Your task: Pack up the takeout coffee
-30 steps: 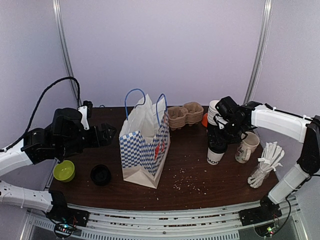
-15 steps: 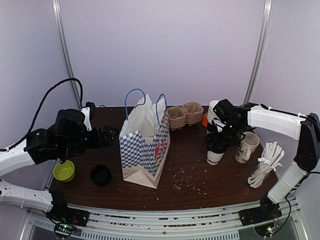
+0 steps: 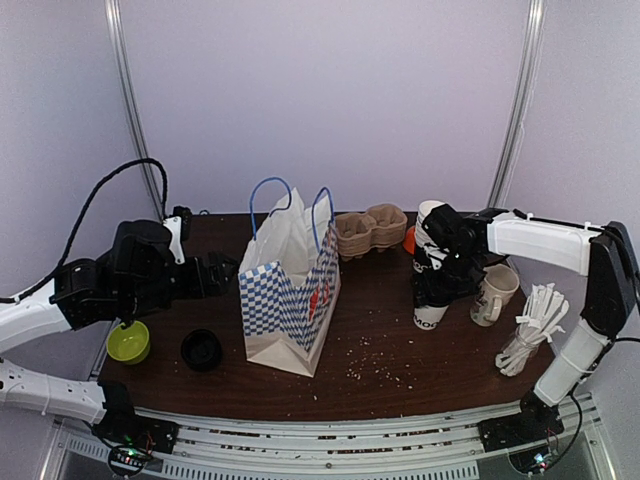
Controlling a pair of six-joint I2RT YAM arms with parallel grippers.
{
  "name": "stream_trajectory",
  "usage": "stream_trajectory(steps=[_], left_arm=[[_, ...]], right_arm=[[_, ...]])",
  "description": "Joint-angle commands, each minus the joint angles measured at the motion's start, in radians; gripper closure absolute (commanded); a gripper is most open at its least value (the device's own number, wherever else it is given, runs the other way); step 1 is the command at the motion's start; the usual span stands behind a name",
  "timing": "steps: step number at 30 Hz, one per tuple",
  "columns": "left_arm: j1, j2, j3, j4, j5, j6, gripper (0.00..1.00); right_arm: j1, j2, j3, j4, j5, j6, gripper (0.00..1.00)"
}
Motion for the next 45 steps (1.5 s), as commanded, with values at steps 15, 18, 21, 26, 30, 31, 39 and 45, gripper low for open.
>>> stream_trajectory(steps=[15, 18, 21, 26, 30, 31, 39, 45], left_arm=[[0.0, -0.017, -0.017, 0.042, -0.002, -0.004, 0.02], [0.0, -0.02, -0.016, 0.041, -0.007, -0.002, 0.02], [0.0, -0.02, -0.014, 0.04, -0.014, -0.003, 0.02], [0.0, -0.028, -0.005, 0.036, -0.036, 0.003, 0.02], [0.0, -0.025, 0.03, 0.018, -0.072, 0.028, 0.02], [0.0, -0.023, 0.039, 0.014, -0.08, 0.038, 0.02], [0.0, 0.008, 0.151, 0.026, -0.082, 0.124, 0.02], [0.007, 0.101, 0.286, 0.059, 0.055, 0.234, 0.02]], right_arm=[[-0.006, 0.033, 0.027, 0.027, -0.034, 0.01, 0.1], [-0.006, 0.029, 0.023, 0.032, -0.035, 0.011, 0.11], [-0.006, 0.017, 0.024, 0.037, -0.034, 0.013, 0.12], [-0.005, -0.031, 0.031, 0.03, -0.048, 0.012, 0.13], [-0.003, -0.111, 0.032, 0.025, -0.068, 0.014, 0.14], [-0.001, -0.136, 0.032, 0.025, -0.079, 0.015, 0.14], [0.046, -0.342, 0.092, -0.057, -0.088, 0.011, 0.15], [0.087, -0.447, 0.159, -0.136, -0.094, 0.014, 0.15]])
